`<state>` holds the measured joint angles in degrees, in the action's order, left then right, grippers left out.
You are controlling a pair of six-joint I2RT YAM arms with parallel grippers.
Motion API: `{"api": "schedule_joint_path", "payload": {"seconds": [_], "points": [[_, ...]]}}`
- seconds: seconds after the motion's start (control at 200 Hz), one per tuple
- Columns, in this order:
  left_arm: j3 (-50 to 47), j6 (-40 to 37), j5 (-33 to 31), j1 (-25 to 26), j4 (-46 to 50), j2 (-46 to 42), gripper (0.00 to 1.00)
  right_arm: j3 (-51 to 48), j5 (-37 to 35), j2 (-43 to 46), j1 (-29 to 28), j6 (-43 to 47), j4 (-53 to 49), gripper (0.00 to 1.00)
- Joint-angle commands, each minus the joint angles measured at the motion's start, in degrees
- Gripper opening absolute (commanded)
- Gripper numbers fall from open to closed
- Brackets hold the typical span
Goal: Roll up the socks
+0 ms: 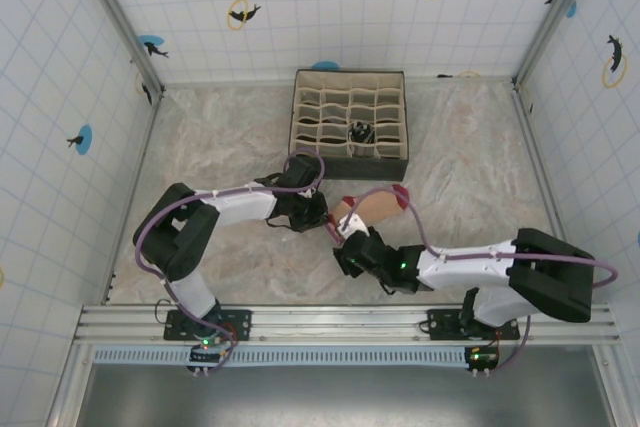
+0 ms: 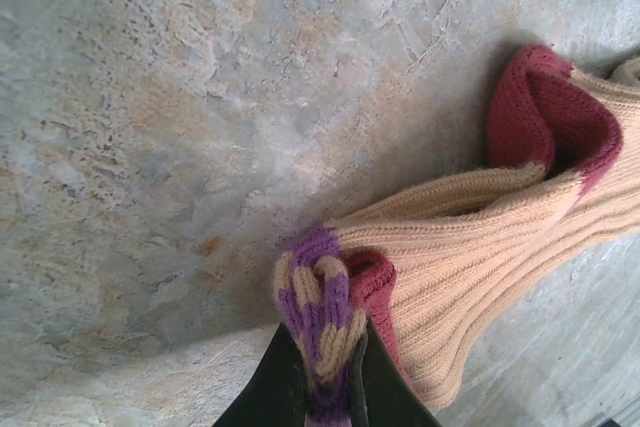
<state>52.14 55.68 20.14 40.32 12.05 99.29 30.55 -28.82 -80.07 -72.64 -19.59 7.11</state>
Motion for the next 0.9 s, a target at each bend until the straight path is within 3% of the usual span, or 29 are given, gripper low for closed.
{"api": "schedule_joint_path", "payload": {"seconds": [0.0,0.185,0.651,0.781,0.891], "points": [[0.4,-2.0,-0.6,-0.6,6.4,-0.9,0.0,4.5,-16.5,-4.7,-5.0,8.5,-1.2,0.72],[0.9,-3.4,0.1,-1.5,8.0,-1.0,0.0,11.7,-25.9,-16.3,-10.7,13.9,-4.6,0.72],[-0.8,-4.4,1.0,-2.2,8.5,-2.7,0.0,19.2,-29.5,-30.0,-10.1,16.0,-6.1,0.68],[-1.2,-4.6,0.9,-2.2,8.7,-2.9,0.0,19.7,-28.0,-31.0,-8.3,14.6,-5.9,0.59],[-1.3,-4.8,0.9,-2.3,8.9,-3.2,0.0,19.2,-26.5,-30.7,-7.4,13.9,-5.4,0.41]]}}
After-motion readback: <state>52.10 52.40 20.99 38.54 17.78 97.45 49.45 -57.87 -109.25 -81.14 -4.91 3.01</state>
